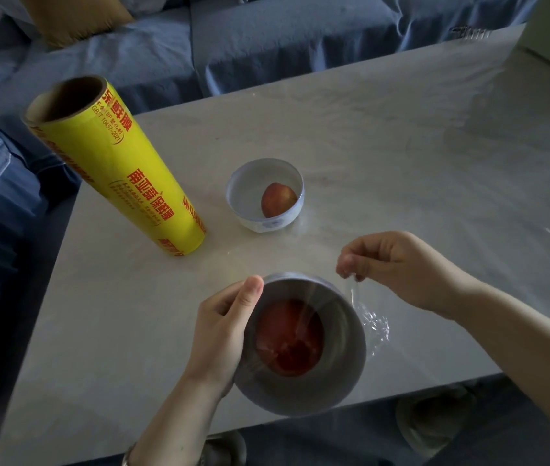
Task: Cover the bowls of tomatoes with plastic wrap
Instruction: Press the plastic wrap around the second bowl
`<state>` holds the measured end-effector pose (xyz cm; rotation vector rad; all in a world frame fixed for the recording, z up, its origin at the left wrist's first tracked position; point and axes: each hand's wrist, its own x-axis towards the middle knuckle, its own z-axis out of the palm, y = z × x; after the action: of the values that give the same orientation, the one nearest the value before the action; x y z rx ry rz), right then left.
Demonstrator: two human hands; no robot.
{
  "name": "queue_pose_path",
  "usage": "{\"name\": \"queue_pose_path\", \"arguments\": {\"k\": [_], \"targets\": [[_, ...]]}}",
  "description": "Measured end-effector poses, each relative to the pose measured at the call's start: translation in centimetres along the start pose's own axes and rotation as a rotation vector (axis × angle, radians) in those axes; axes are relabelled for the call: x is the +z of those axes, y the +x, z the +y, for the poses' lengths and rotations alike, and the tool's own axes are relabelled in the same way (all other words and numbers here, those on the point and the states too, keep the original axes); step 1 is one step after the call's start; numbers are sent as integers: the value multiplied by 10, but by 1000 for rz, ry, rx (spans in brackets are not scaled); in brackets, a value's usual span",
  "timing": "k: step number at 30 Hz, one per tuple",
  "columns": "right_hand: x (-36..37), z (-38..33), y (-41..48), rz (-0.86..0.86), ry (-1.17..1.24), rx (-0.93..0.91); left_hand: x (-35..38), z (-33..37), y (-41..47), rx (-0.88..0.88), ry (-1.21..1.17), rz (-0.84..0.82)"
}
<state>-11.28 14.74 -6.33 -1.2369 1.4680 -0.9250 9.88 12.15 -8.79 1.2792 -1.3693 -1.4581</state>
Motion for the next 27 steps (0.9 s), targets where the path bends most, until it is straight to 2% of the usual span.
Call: {"name": "queue_pose_path", "arguments": {"k": [8, 15, 20, 22, 24, 27], "targets": [[25, -1, 1, 115, 1, -49, -2, 4, 0, 46, -33, -29], [30, -3, 6, 123, 88, 59, 0, 4, -4, 57, -101, -15], [29, 12, 8, 199, 32, 146, 0, 4, -2, 23, -166, -6], [22, 14, 3, 350, 73, 80, -2, 4, 0, 19, -172, 3], [14, 7, -9, 430, 134, -79, -4, 4, 1, 27, -162, 16], [17, -5, -29, 284, 86, -284, -2, 8, -1, 28, -154, 7]]}}
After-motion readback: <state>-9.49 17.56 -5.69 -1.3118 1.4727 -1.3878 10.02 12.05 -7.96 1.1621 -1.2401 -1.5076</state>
